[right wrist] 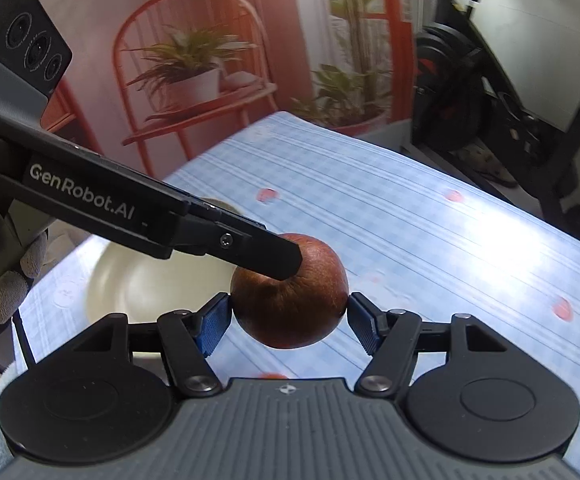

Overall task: Organize fruits
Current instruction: 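Reach the left gripper to the red apple and close on it, then carry the red apple onto the beige plate and open the left gripper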

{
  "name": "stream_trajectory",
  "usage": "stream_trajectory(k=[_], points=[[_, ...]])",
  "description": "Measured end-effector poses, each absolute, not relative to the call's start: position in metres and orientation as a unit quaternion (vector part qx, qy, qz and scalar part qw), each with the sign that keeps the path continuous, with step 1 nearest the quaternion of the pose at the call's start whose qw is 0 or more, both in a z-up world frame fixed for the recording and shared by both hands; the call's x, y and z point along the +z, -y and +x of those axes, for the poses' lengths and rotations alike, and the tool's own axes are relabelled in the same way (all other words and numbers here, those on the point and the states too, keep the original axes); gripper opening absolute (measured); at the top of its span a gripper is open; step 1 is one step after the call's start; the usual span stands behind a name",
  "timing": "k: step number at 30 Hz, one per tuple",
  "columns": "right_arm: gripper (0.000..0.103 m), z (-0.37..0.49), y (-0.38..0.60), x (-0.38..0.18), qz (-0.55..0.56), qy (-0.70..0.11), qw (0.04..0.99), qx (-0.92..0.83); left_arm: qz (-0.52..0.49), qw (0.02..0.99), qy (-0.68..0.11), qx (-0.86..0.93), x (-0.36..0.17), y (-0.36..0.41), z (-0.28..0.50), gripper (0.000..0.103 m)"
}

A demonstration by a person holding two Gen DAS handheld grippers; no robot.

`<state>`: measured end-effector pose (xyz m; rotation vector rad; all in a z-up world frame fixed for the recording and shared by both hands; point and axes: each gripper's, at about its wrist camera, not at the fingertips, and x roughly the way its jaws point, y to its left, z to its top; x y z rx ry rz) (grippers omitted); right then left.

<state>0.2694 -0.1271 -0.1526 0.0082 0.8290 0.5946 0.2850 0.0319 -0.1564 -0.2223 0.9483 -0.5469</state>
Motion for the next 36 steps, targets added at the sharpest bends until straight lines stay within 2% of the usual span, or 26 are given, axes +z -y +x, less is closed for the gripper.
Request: stream_trajectory(k=[5, 12, 36], points=[[0.066, 0.287, 0.072, -0.160, -0.008, -0.398, 0.861, 0.317, -0.123, 0.858, -0.449, -0.217, -0.162, -0.084, 0.285, 0.039], [0.066, 0.311, 0.023, -0.181, -0.038, -0.404, 0.851, 0.333, -0.148, 0.860, -0.454, -0.179, -0.180, -0.120, 0.303, 0.039], [0.067, 0.330, -0.011, -0.197, -0.085, -0.381, 0.863, 0.322, -0.189, 0.864, -0.440, -0.152, -0.202, -0.151, 0.297, 0.040]])
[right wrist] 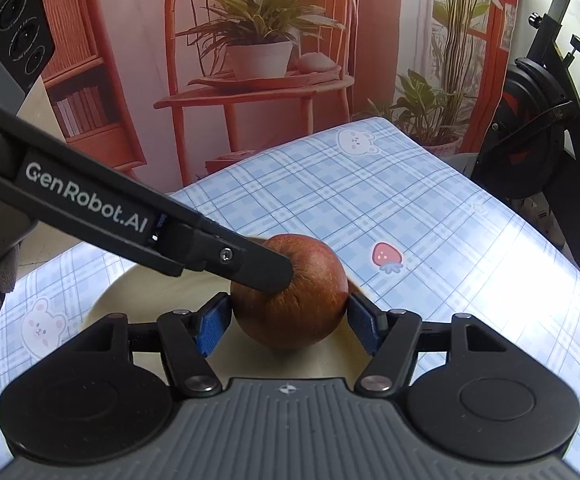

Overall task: Organize fruits
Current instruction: 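Carry the red apple onto the beige plate and open the left gripper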

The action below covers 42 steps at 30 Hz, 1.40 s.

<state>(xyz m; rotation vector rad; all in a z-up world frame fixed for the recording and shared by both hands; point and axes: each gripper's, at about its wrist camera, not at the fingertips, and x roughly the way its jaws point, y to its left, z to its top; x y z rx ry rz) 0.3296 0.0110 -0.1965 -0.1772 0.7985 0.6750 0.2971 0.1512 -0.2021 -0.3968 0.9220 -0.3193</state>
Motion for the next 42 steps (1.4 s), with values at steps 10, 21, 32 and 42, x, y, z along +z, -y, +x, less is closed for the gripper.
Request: stream_trajectory(k=[10, 21, 32, 42], points=[[0.069, 0.327, -0.010, -0.194, -0.078, -0.388, 0.865, 0.308, -0.182, 0.871, -0.437, -0.135, -0.199, -0.146, 0.292, 0.043], [0.070, 0.302, 0.035, -0.173, -0.044, -0.380, 0.882, 0.276, -0.116, 0.904, -0.404, -0.076, -0.156, -0.116, 0.260, 0.043], [0.070, 0.254, 0.104, -0.151, 0.003, -0.362, 0.907, 0.216, -0.057, 0.919, -0.387, -0.056, -0.128, -0.062, 0.223, 0.044], [0.070, 0.205, 0.169, -0.152, 0.069, -0.348, 0.925, 0.136, -0.030, 0.924, -0.375, -0.068, -0.129, -0.019, 0.202, 0.044]])
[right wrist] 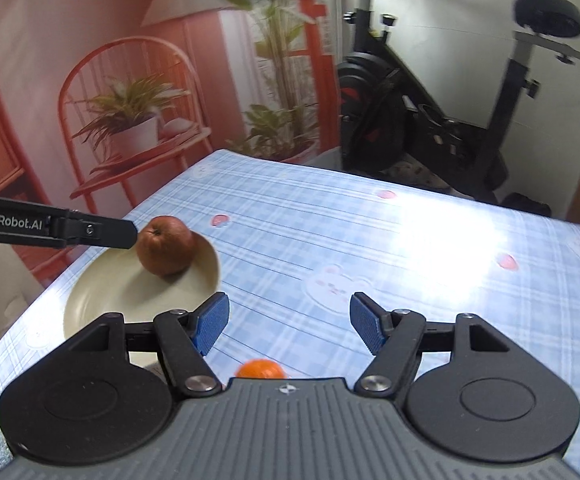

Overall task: Organize fruits
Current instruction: 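Move the left gripper to the dark purple mangosteen and grasp it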

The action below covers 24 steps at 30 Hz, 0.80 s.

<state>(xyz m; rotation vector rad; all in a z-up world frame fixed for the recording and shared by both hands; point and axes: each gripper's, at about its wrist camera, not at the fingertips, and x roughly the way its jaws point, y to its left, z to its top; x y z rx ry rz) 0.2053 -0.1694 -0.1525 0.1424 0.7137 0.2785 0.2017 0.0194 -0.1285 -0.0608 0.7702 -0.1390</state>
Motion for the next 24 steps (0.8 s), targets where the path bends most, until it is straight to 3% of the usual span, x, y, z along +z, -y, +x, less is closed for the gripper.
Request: stream_trajectory(k=[12, 24], points=[[0.070, 0.147, 0.244, -0.157, 0.098, -0.344, 0.932, 0.056, -0.033, 0.922, -0.373, -0.098, -0.142, 0.015, 0.185, 0.044], [0.070, 0.134, 0.245, -0.159, 0.056, -0.350, 0.931, 0.086, -0.028, 0.907, -0.398, -0.134, -0.152, 0.035, 0.186, 0.044]])
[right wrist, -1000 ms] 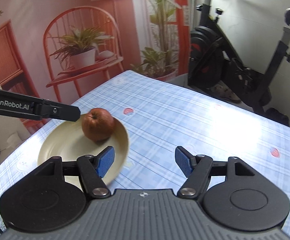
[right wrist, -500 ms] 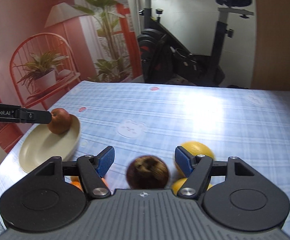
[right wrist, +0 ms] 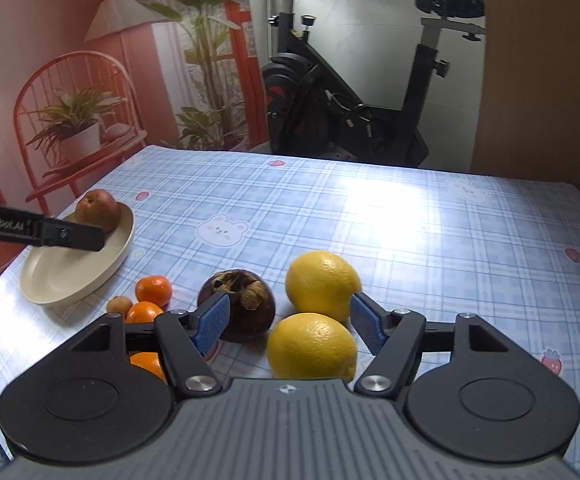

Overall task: Organize fruits
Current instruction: 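Move the left gripper to the dark purple mangosteen and grasp it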

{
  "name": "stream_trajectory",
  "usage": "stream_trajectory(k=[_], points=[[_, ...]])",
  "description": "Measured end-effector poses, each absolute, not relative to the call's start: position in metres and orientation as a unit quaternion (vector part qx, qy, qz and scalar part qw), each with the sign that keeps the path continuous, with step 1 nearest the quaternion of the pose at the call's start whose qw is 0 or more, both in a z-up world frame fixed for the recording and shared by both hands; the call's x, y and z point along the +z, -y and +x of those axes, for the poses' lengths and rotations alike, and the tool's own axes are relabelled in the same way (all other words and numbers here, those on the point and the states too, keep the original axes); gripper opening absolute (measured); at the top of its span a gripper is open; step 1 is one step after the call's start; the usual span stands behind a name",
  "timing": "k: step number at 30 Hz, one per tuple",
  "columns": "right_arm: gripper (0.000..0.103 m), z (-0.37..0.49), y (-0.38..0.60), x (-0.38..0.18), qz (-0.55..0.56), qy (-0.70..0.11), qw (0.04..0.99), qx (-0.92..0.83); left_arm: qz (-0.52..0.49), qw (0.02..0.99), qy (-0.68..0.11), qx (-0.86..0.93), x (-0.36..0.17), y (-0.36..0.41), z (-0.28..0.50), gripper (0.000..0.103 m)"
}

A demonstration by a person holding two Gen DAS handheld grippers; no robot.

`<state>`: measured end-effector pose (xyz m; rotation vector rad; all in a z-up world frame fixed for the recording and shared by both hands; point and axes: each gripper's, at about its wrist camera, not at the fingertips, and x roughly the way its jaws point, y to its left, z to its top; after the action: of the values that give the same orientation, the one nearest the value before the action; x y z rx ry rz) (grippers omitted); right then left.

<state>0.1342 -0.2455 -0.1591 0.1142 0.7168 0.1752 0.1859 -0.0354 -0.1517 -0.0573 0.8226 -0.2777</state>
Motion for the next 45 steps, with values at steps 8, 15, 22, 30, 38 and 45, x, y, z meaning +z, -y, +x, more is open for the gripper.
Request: stream_trajectory(k=[8, 15, 22, 30, 38, 45], points=[[0.060, 0.159, 0.230, -0.171, 0.014, -0.369, 0.915, 0.165, -0.024, 0.898, -0.406, -0.165, -0.155, 0.048, 0.200, 0.044], [0.058, 0.181, 0.228, -0.183, -0.013, -0.396, 0.897, 0.195, -0.037, 0.886, -0.422, -0.186, -0.169, 0.056, 0.217, 0.043], [0.060, 0.195, 0.216, -0.191, -0.029, -0.419, 0.881, 0.218, -0.050, 0.872, -0.440, -0.209, -0.181, 0.063, 0.231, 0.043], [0.061, 0.200, 0.225, -0.197, 0.021, -0.416, 0.883, 0.218, -0.074, 0.860, -0.449, -0.233, -0.189, 0.065, 0.236, 0.043], [0.061, 0.196, 0.219, -0.195, 0.017, -0.397, 0.894, 0.208, -0.049, 0.850, -0.454, -0.264, -0.188, 0.081, 0.240, 0.043], [0.061, 0.194, 0.219, -0.195, 0.018, -0.397, 0.894, 0.208, -0.023, 0.836, -0.473, -0.276, -0.197, 0.095, 0.250, 0.043]])
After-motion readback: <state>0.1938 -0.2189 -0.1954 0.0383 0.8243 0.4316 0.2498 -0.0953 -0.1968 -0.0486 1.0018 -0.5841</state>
